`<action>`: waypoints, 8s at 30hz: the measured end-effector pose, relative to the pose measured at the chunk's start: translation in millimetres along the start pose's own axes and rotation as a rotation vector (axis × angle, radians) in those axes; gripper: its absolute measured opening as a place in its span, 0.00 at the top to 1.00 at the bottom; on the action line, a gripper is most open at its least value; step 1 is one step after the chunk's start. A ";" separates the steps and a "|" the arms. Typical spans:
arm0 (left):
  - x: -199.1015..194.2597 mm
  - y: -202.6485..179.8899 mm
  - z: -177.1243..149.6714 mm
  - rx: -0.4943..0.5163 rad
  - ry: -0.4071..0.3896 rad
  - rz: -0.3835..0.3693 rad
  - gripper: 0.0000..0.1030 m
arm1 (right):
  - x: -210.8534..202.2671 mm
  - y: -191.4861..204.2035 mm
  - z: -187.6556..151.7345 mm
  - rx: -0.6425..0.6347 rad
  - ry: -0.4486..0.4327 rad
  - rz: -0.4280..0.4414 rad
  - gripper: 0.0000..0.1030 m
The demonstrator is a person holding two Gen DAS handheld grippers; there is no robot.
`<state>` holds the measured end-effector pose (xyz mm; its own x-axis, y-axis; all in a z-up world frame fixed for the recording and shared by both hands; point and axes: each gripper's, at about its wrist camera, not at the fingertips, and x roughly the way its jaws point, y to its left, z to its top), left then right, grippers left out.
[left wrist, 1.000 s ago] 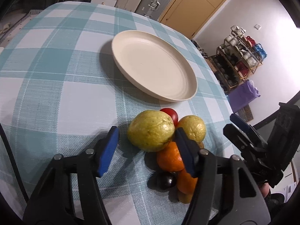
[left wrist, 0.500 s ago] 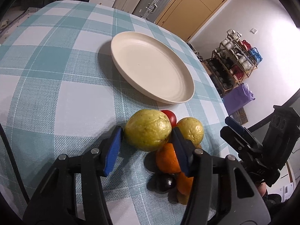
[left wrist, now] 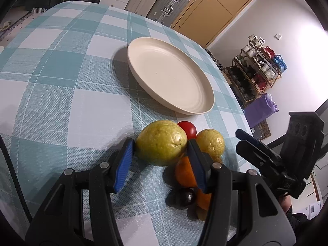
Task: Organize fruits
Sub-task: 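Move left tool to the pale guava while right tool approaches the yellow-green citrus, then close left gripper on the guava while right gripper closes on the citrus, then carry guava with left tool while right tool carries citrus onto the plate, then open both grippers and lift them away from the plate, then move both tools back toward the mandarin oranges beside the tomatoes, then grasp a mandarin with right gripper while left gripper grasps the other mandarin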
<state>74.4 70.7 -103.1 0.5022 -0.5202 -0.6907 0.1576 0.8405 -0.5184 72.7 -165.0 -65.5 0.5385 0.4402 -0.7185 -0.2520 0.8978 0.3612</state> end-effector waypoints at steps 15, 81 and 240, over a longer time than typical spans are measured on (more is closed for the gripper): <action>9.7 -5.6 5.3 0.026 0.026 0.016 0.51 | 35.6 -1.9 2.8 0.053 0.109 0.137 0.00; 85.4 -25.2 187.0 0.033 0.116 -0.001 0.53 | 92.5 -46.8 138.0 0.028 0.018 0.141 0.48; -36.3 -24.1 -31.6 0.040 -0.045 0.293 0.01 | -39.0 54.6 -47.0 -0.220 -0.140 0.095 0.63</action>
<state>25.5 64.6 -81.4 0.5683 -0.2482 -0.7845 0.0333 0.9596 -0.2794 0.1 -132.5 -45.7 0.6065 0.5300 -0.5926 -0.4671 0.8407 0.2738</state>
